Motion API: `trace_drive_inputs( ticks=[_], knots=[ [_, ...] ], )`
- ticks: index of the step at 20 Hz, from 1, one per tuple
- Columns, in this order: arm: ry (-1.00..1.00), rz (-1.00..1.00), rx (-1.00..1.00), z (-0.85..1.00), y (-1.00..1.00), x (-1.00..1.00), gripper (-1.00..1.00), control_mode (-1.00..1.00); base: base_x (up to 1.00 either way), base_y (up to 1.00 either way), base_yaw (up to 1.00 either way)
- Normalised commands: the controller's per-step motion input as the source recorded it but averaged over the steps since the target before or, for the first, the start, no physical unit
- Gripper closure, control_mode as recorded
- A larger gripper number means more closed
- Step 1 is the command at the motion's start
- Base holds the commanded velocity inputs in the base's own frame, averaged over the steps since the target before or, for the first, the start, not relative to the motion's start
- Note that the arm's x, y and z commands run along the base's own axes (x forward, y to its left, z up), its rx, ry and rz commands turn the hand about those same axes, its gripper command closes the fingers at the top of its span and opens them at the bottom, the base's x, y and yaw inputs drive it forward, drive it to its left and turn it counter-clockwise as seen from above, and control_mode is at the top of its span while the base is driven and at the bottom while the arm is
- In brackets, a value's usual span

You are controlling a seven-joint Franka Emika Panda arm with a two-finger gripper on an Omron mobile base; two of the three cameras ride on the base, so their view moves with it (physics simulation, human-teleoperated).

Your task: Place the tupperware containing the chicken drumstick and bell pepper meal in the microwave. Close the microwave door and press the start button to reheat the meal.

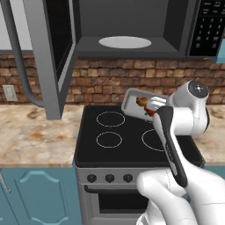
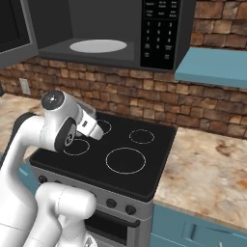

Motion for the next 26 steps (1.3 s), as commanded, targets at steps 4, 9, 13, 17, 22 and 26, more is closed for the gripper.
trace_drive_inputs(
  ticks=[4,9,13,17,22,26],
  knots=[
    [-0.15,0.17,0.0,0.0,0.12,0.0,1.0,-1.0,0.0,0.0,0.0],
    [-0.12,0.22,0.0,0.0,0.04,0.0,1.0,-1.0,0.0,0.0,0.0],
    [-0.15,0.15,0.0,0.3,0.14,0.0,1.0,-1.0,0.0,0.0,0.0],
    [-0.04,-0.01,-0.03,0.84,0.27,0.0,1.0,-1.0,0.0,0.0,0.0],
    [0.0,-0.09,-0.04,0.69,0.09,0.15,1.0,-1.0,0.0,0.0,0.0],
    [0.01,-0.08,-0.02,0.67,0.0,0.23,1.0,-1.0,0.0,0.0,0.0]
  ],
)
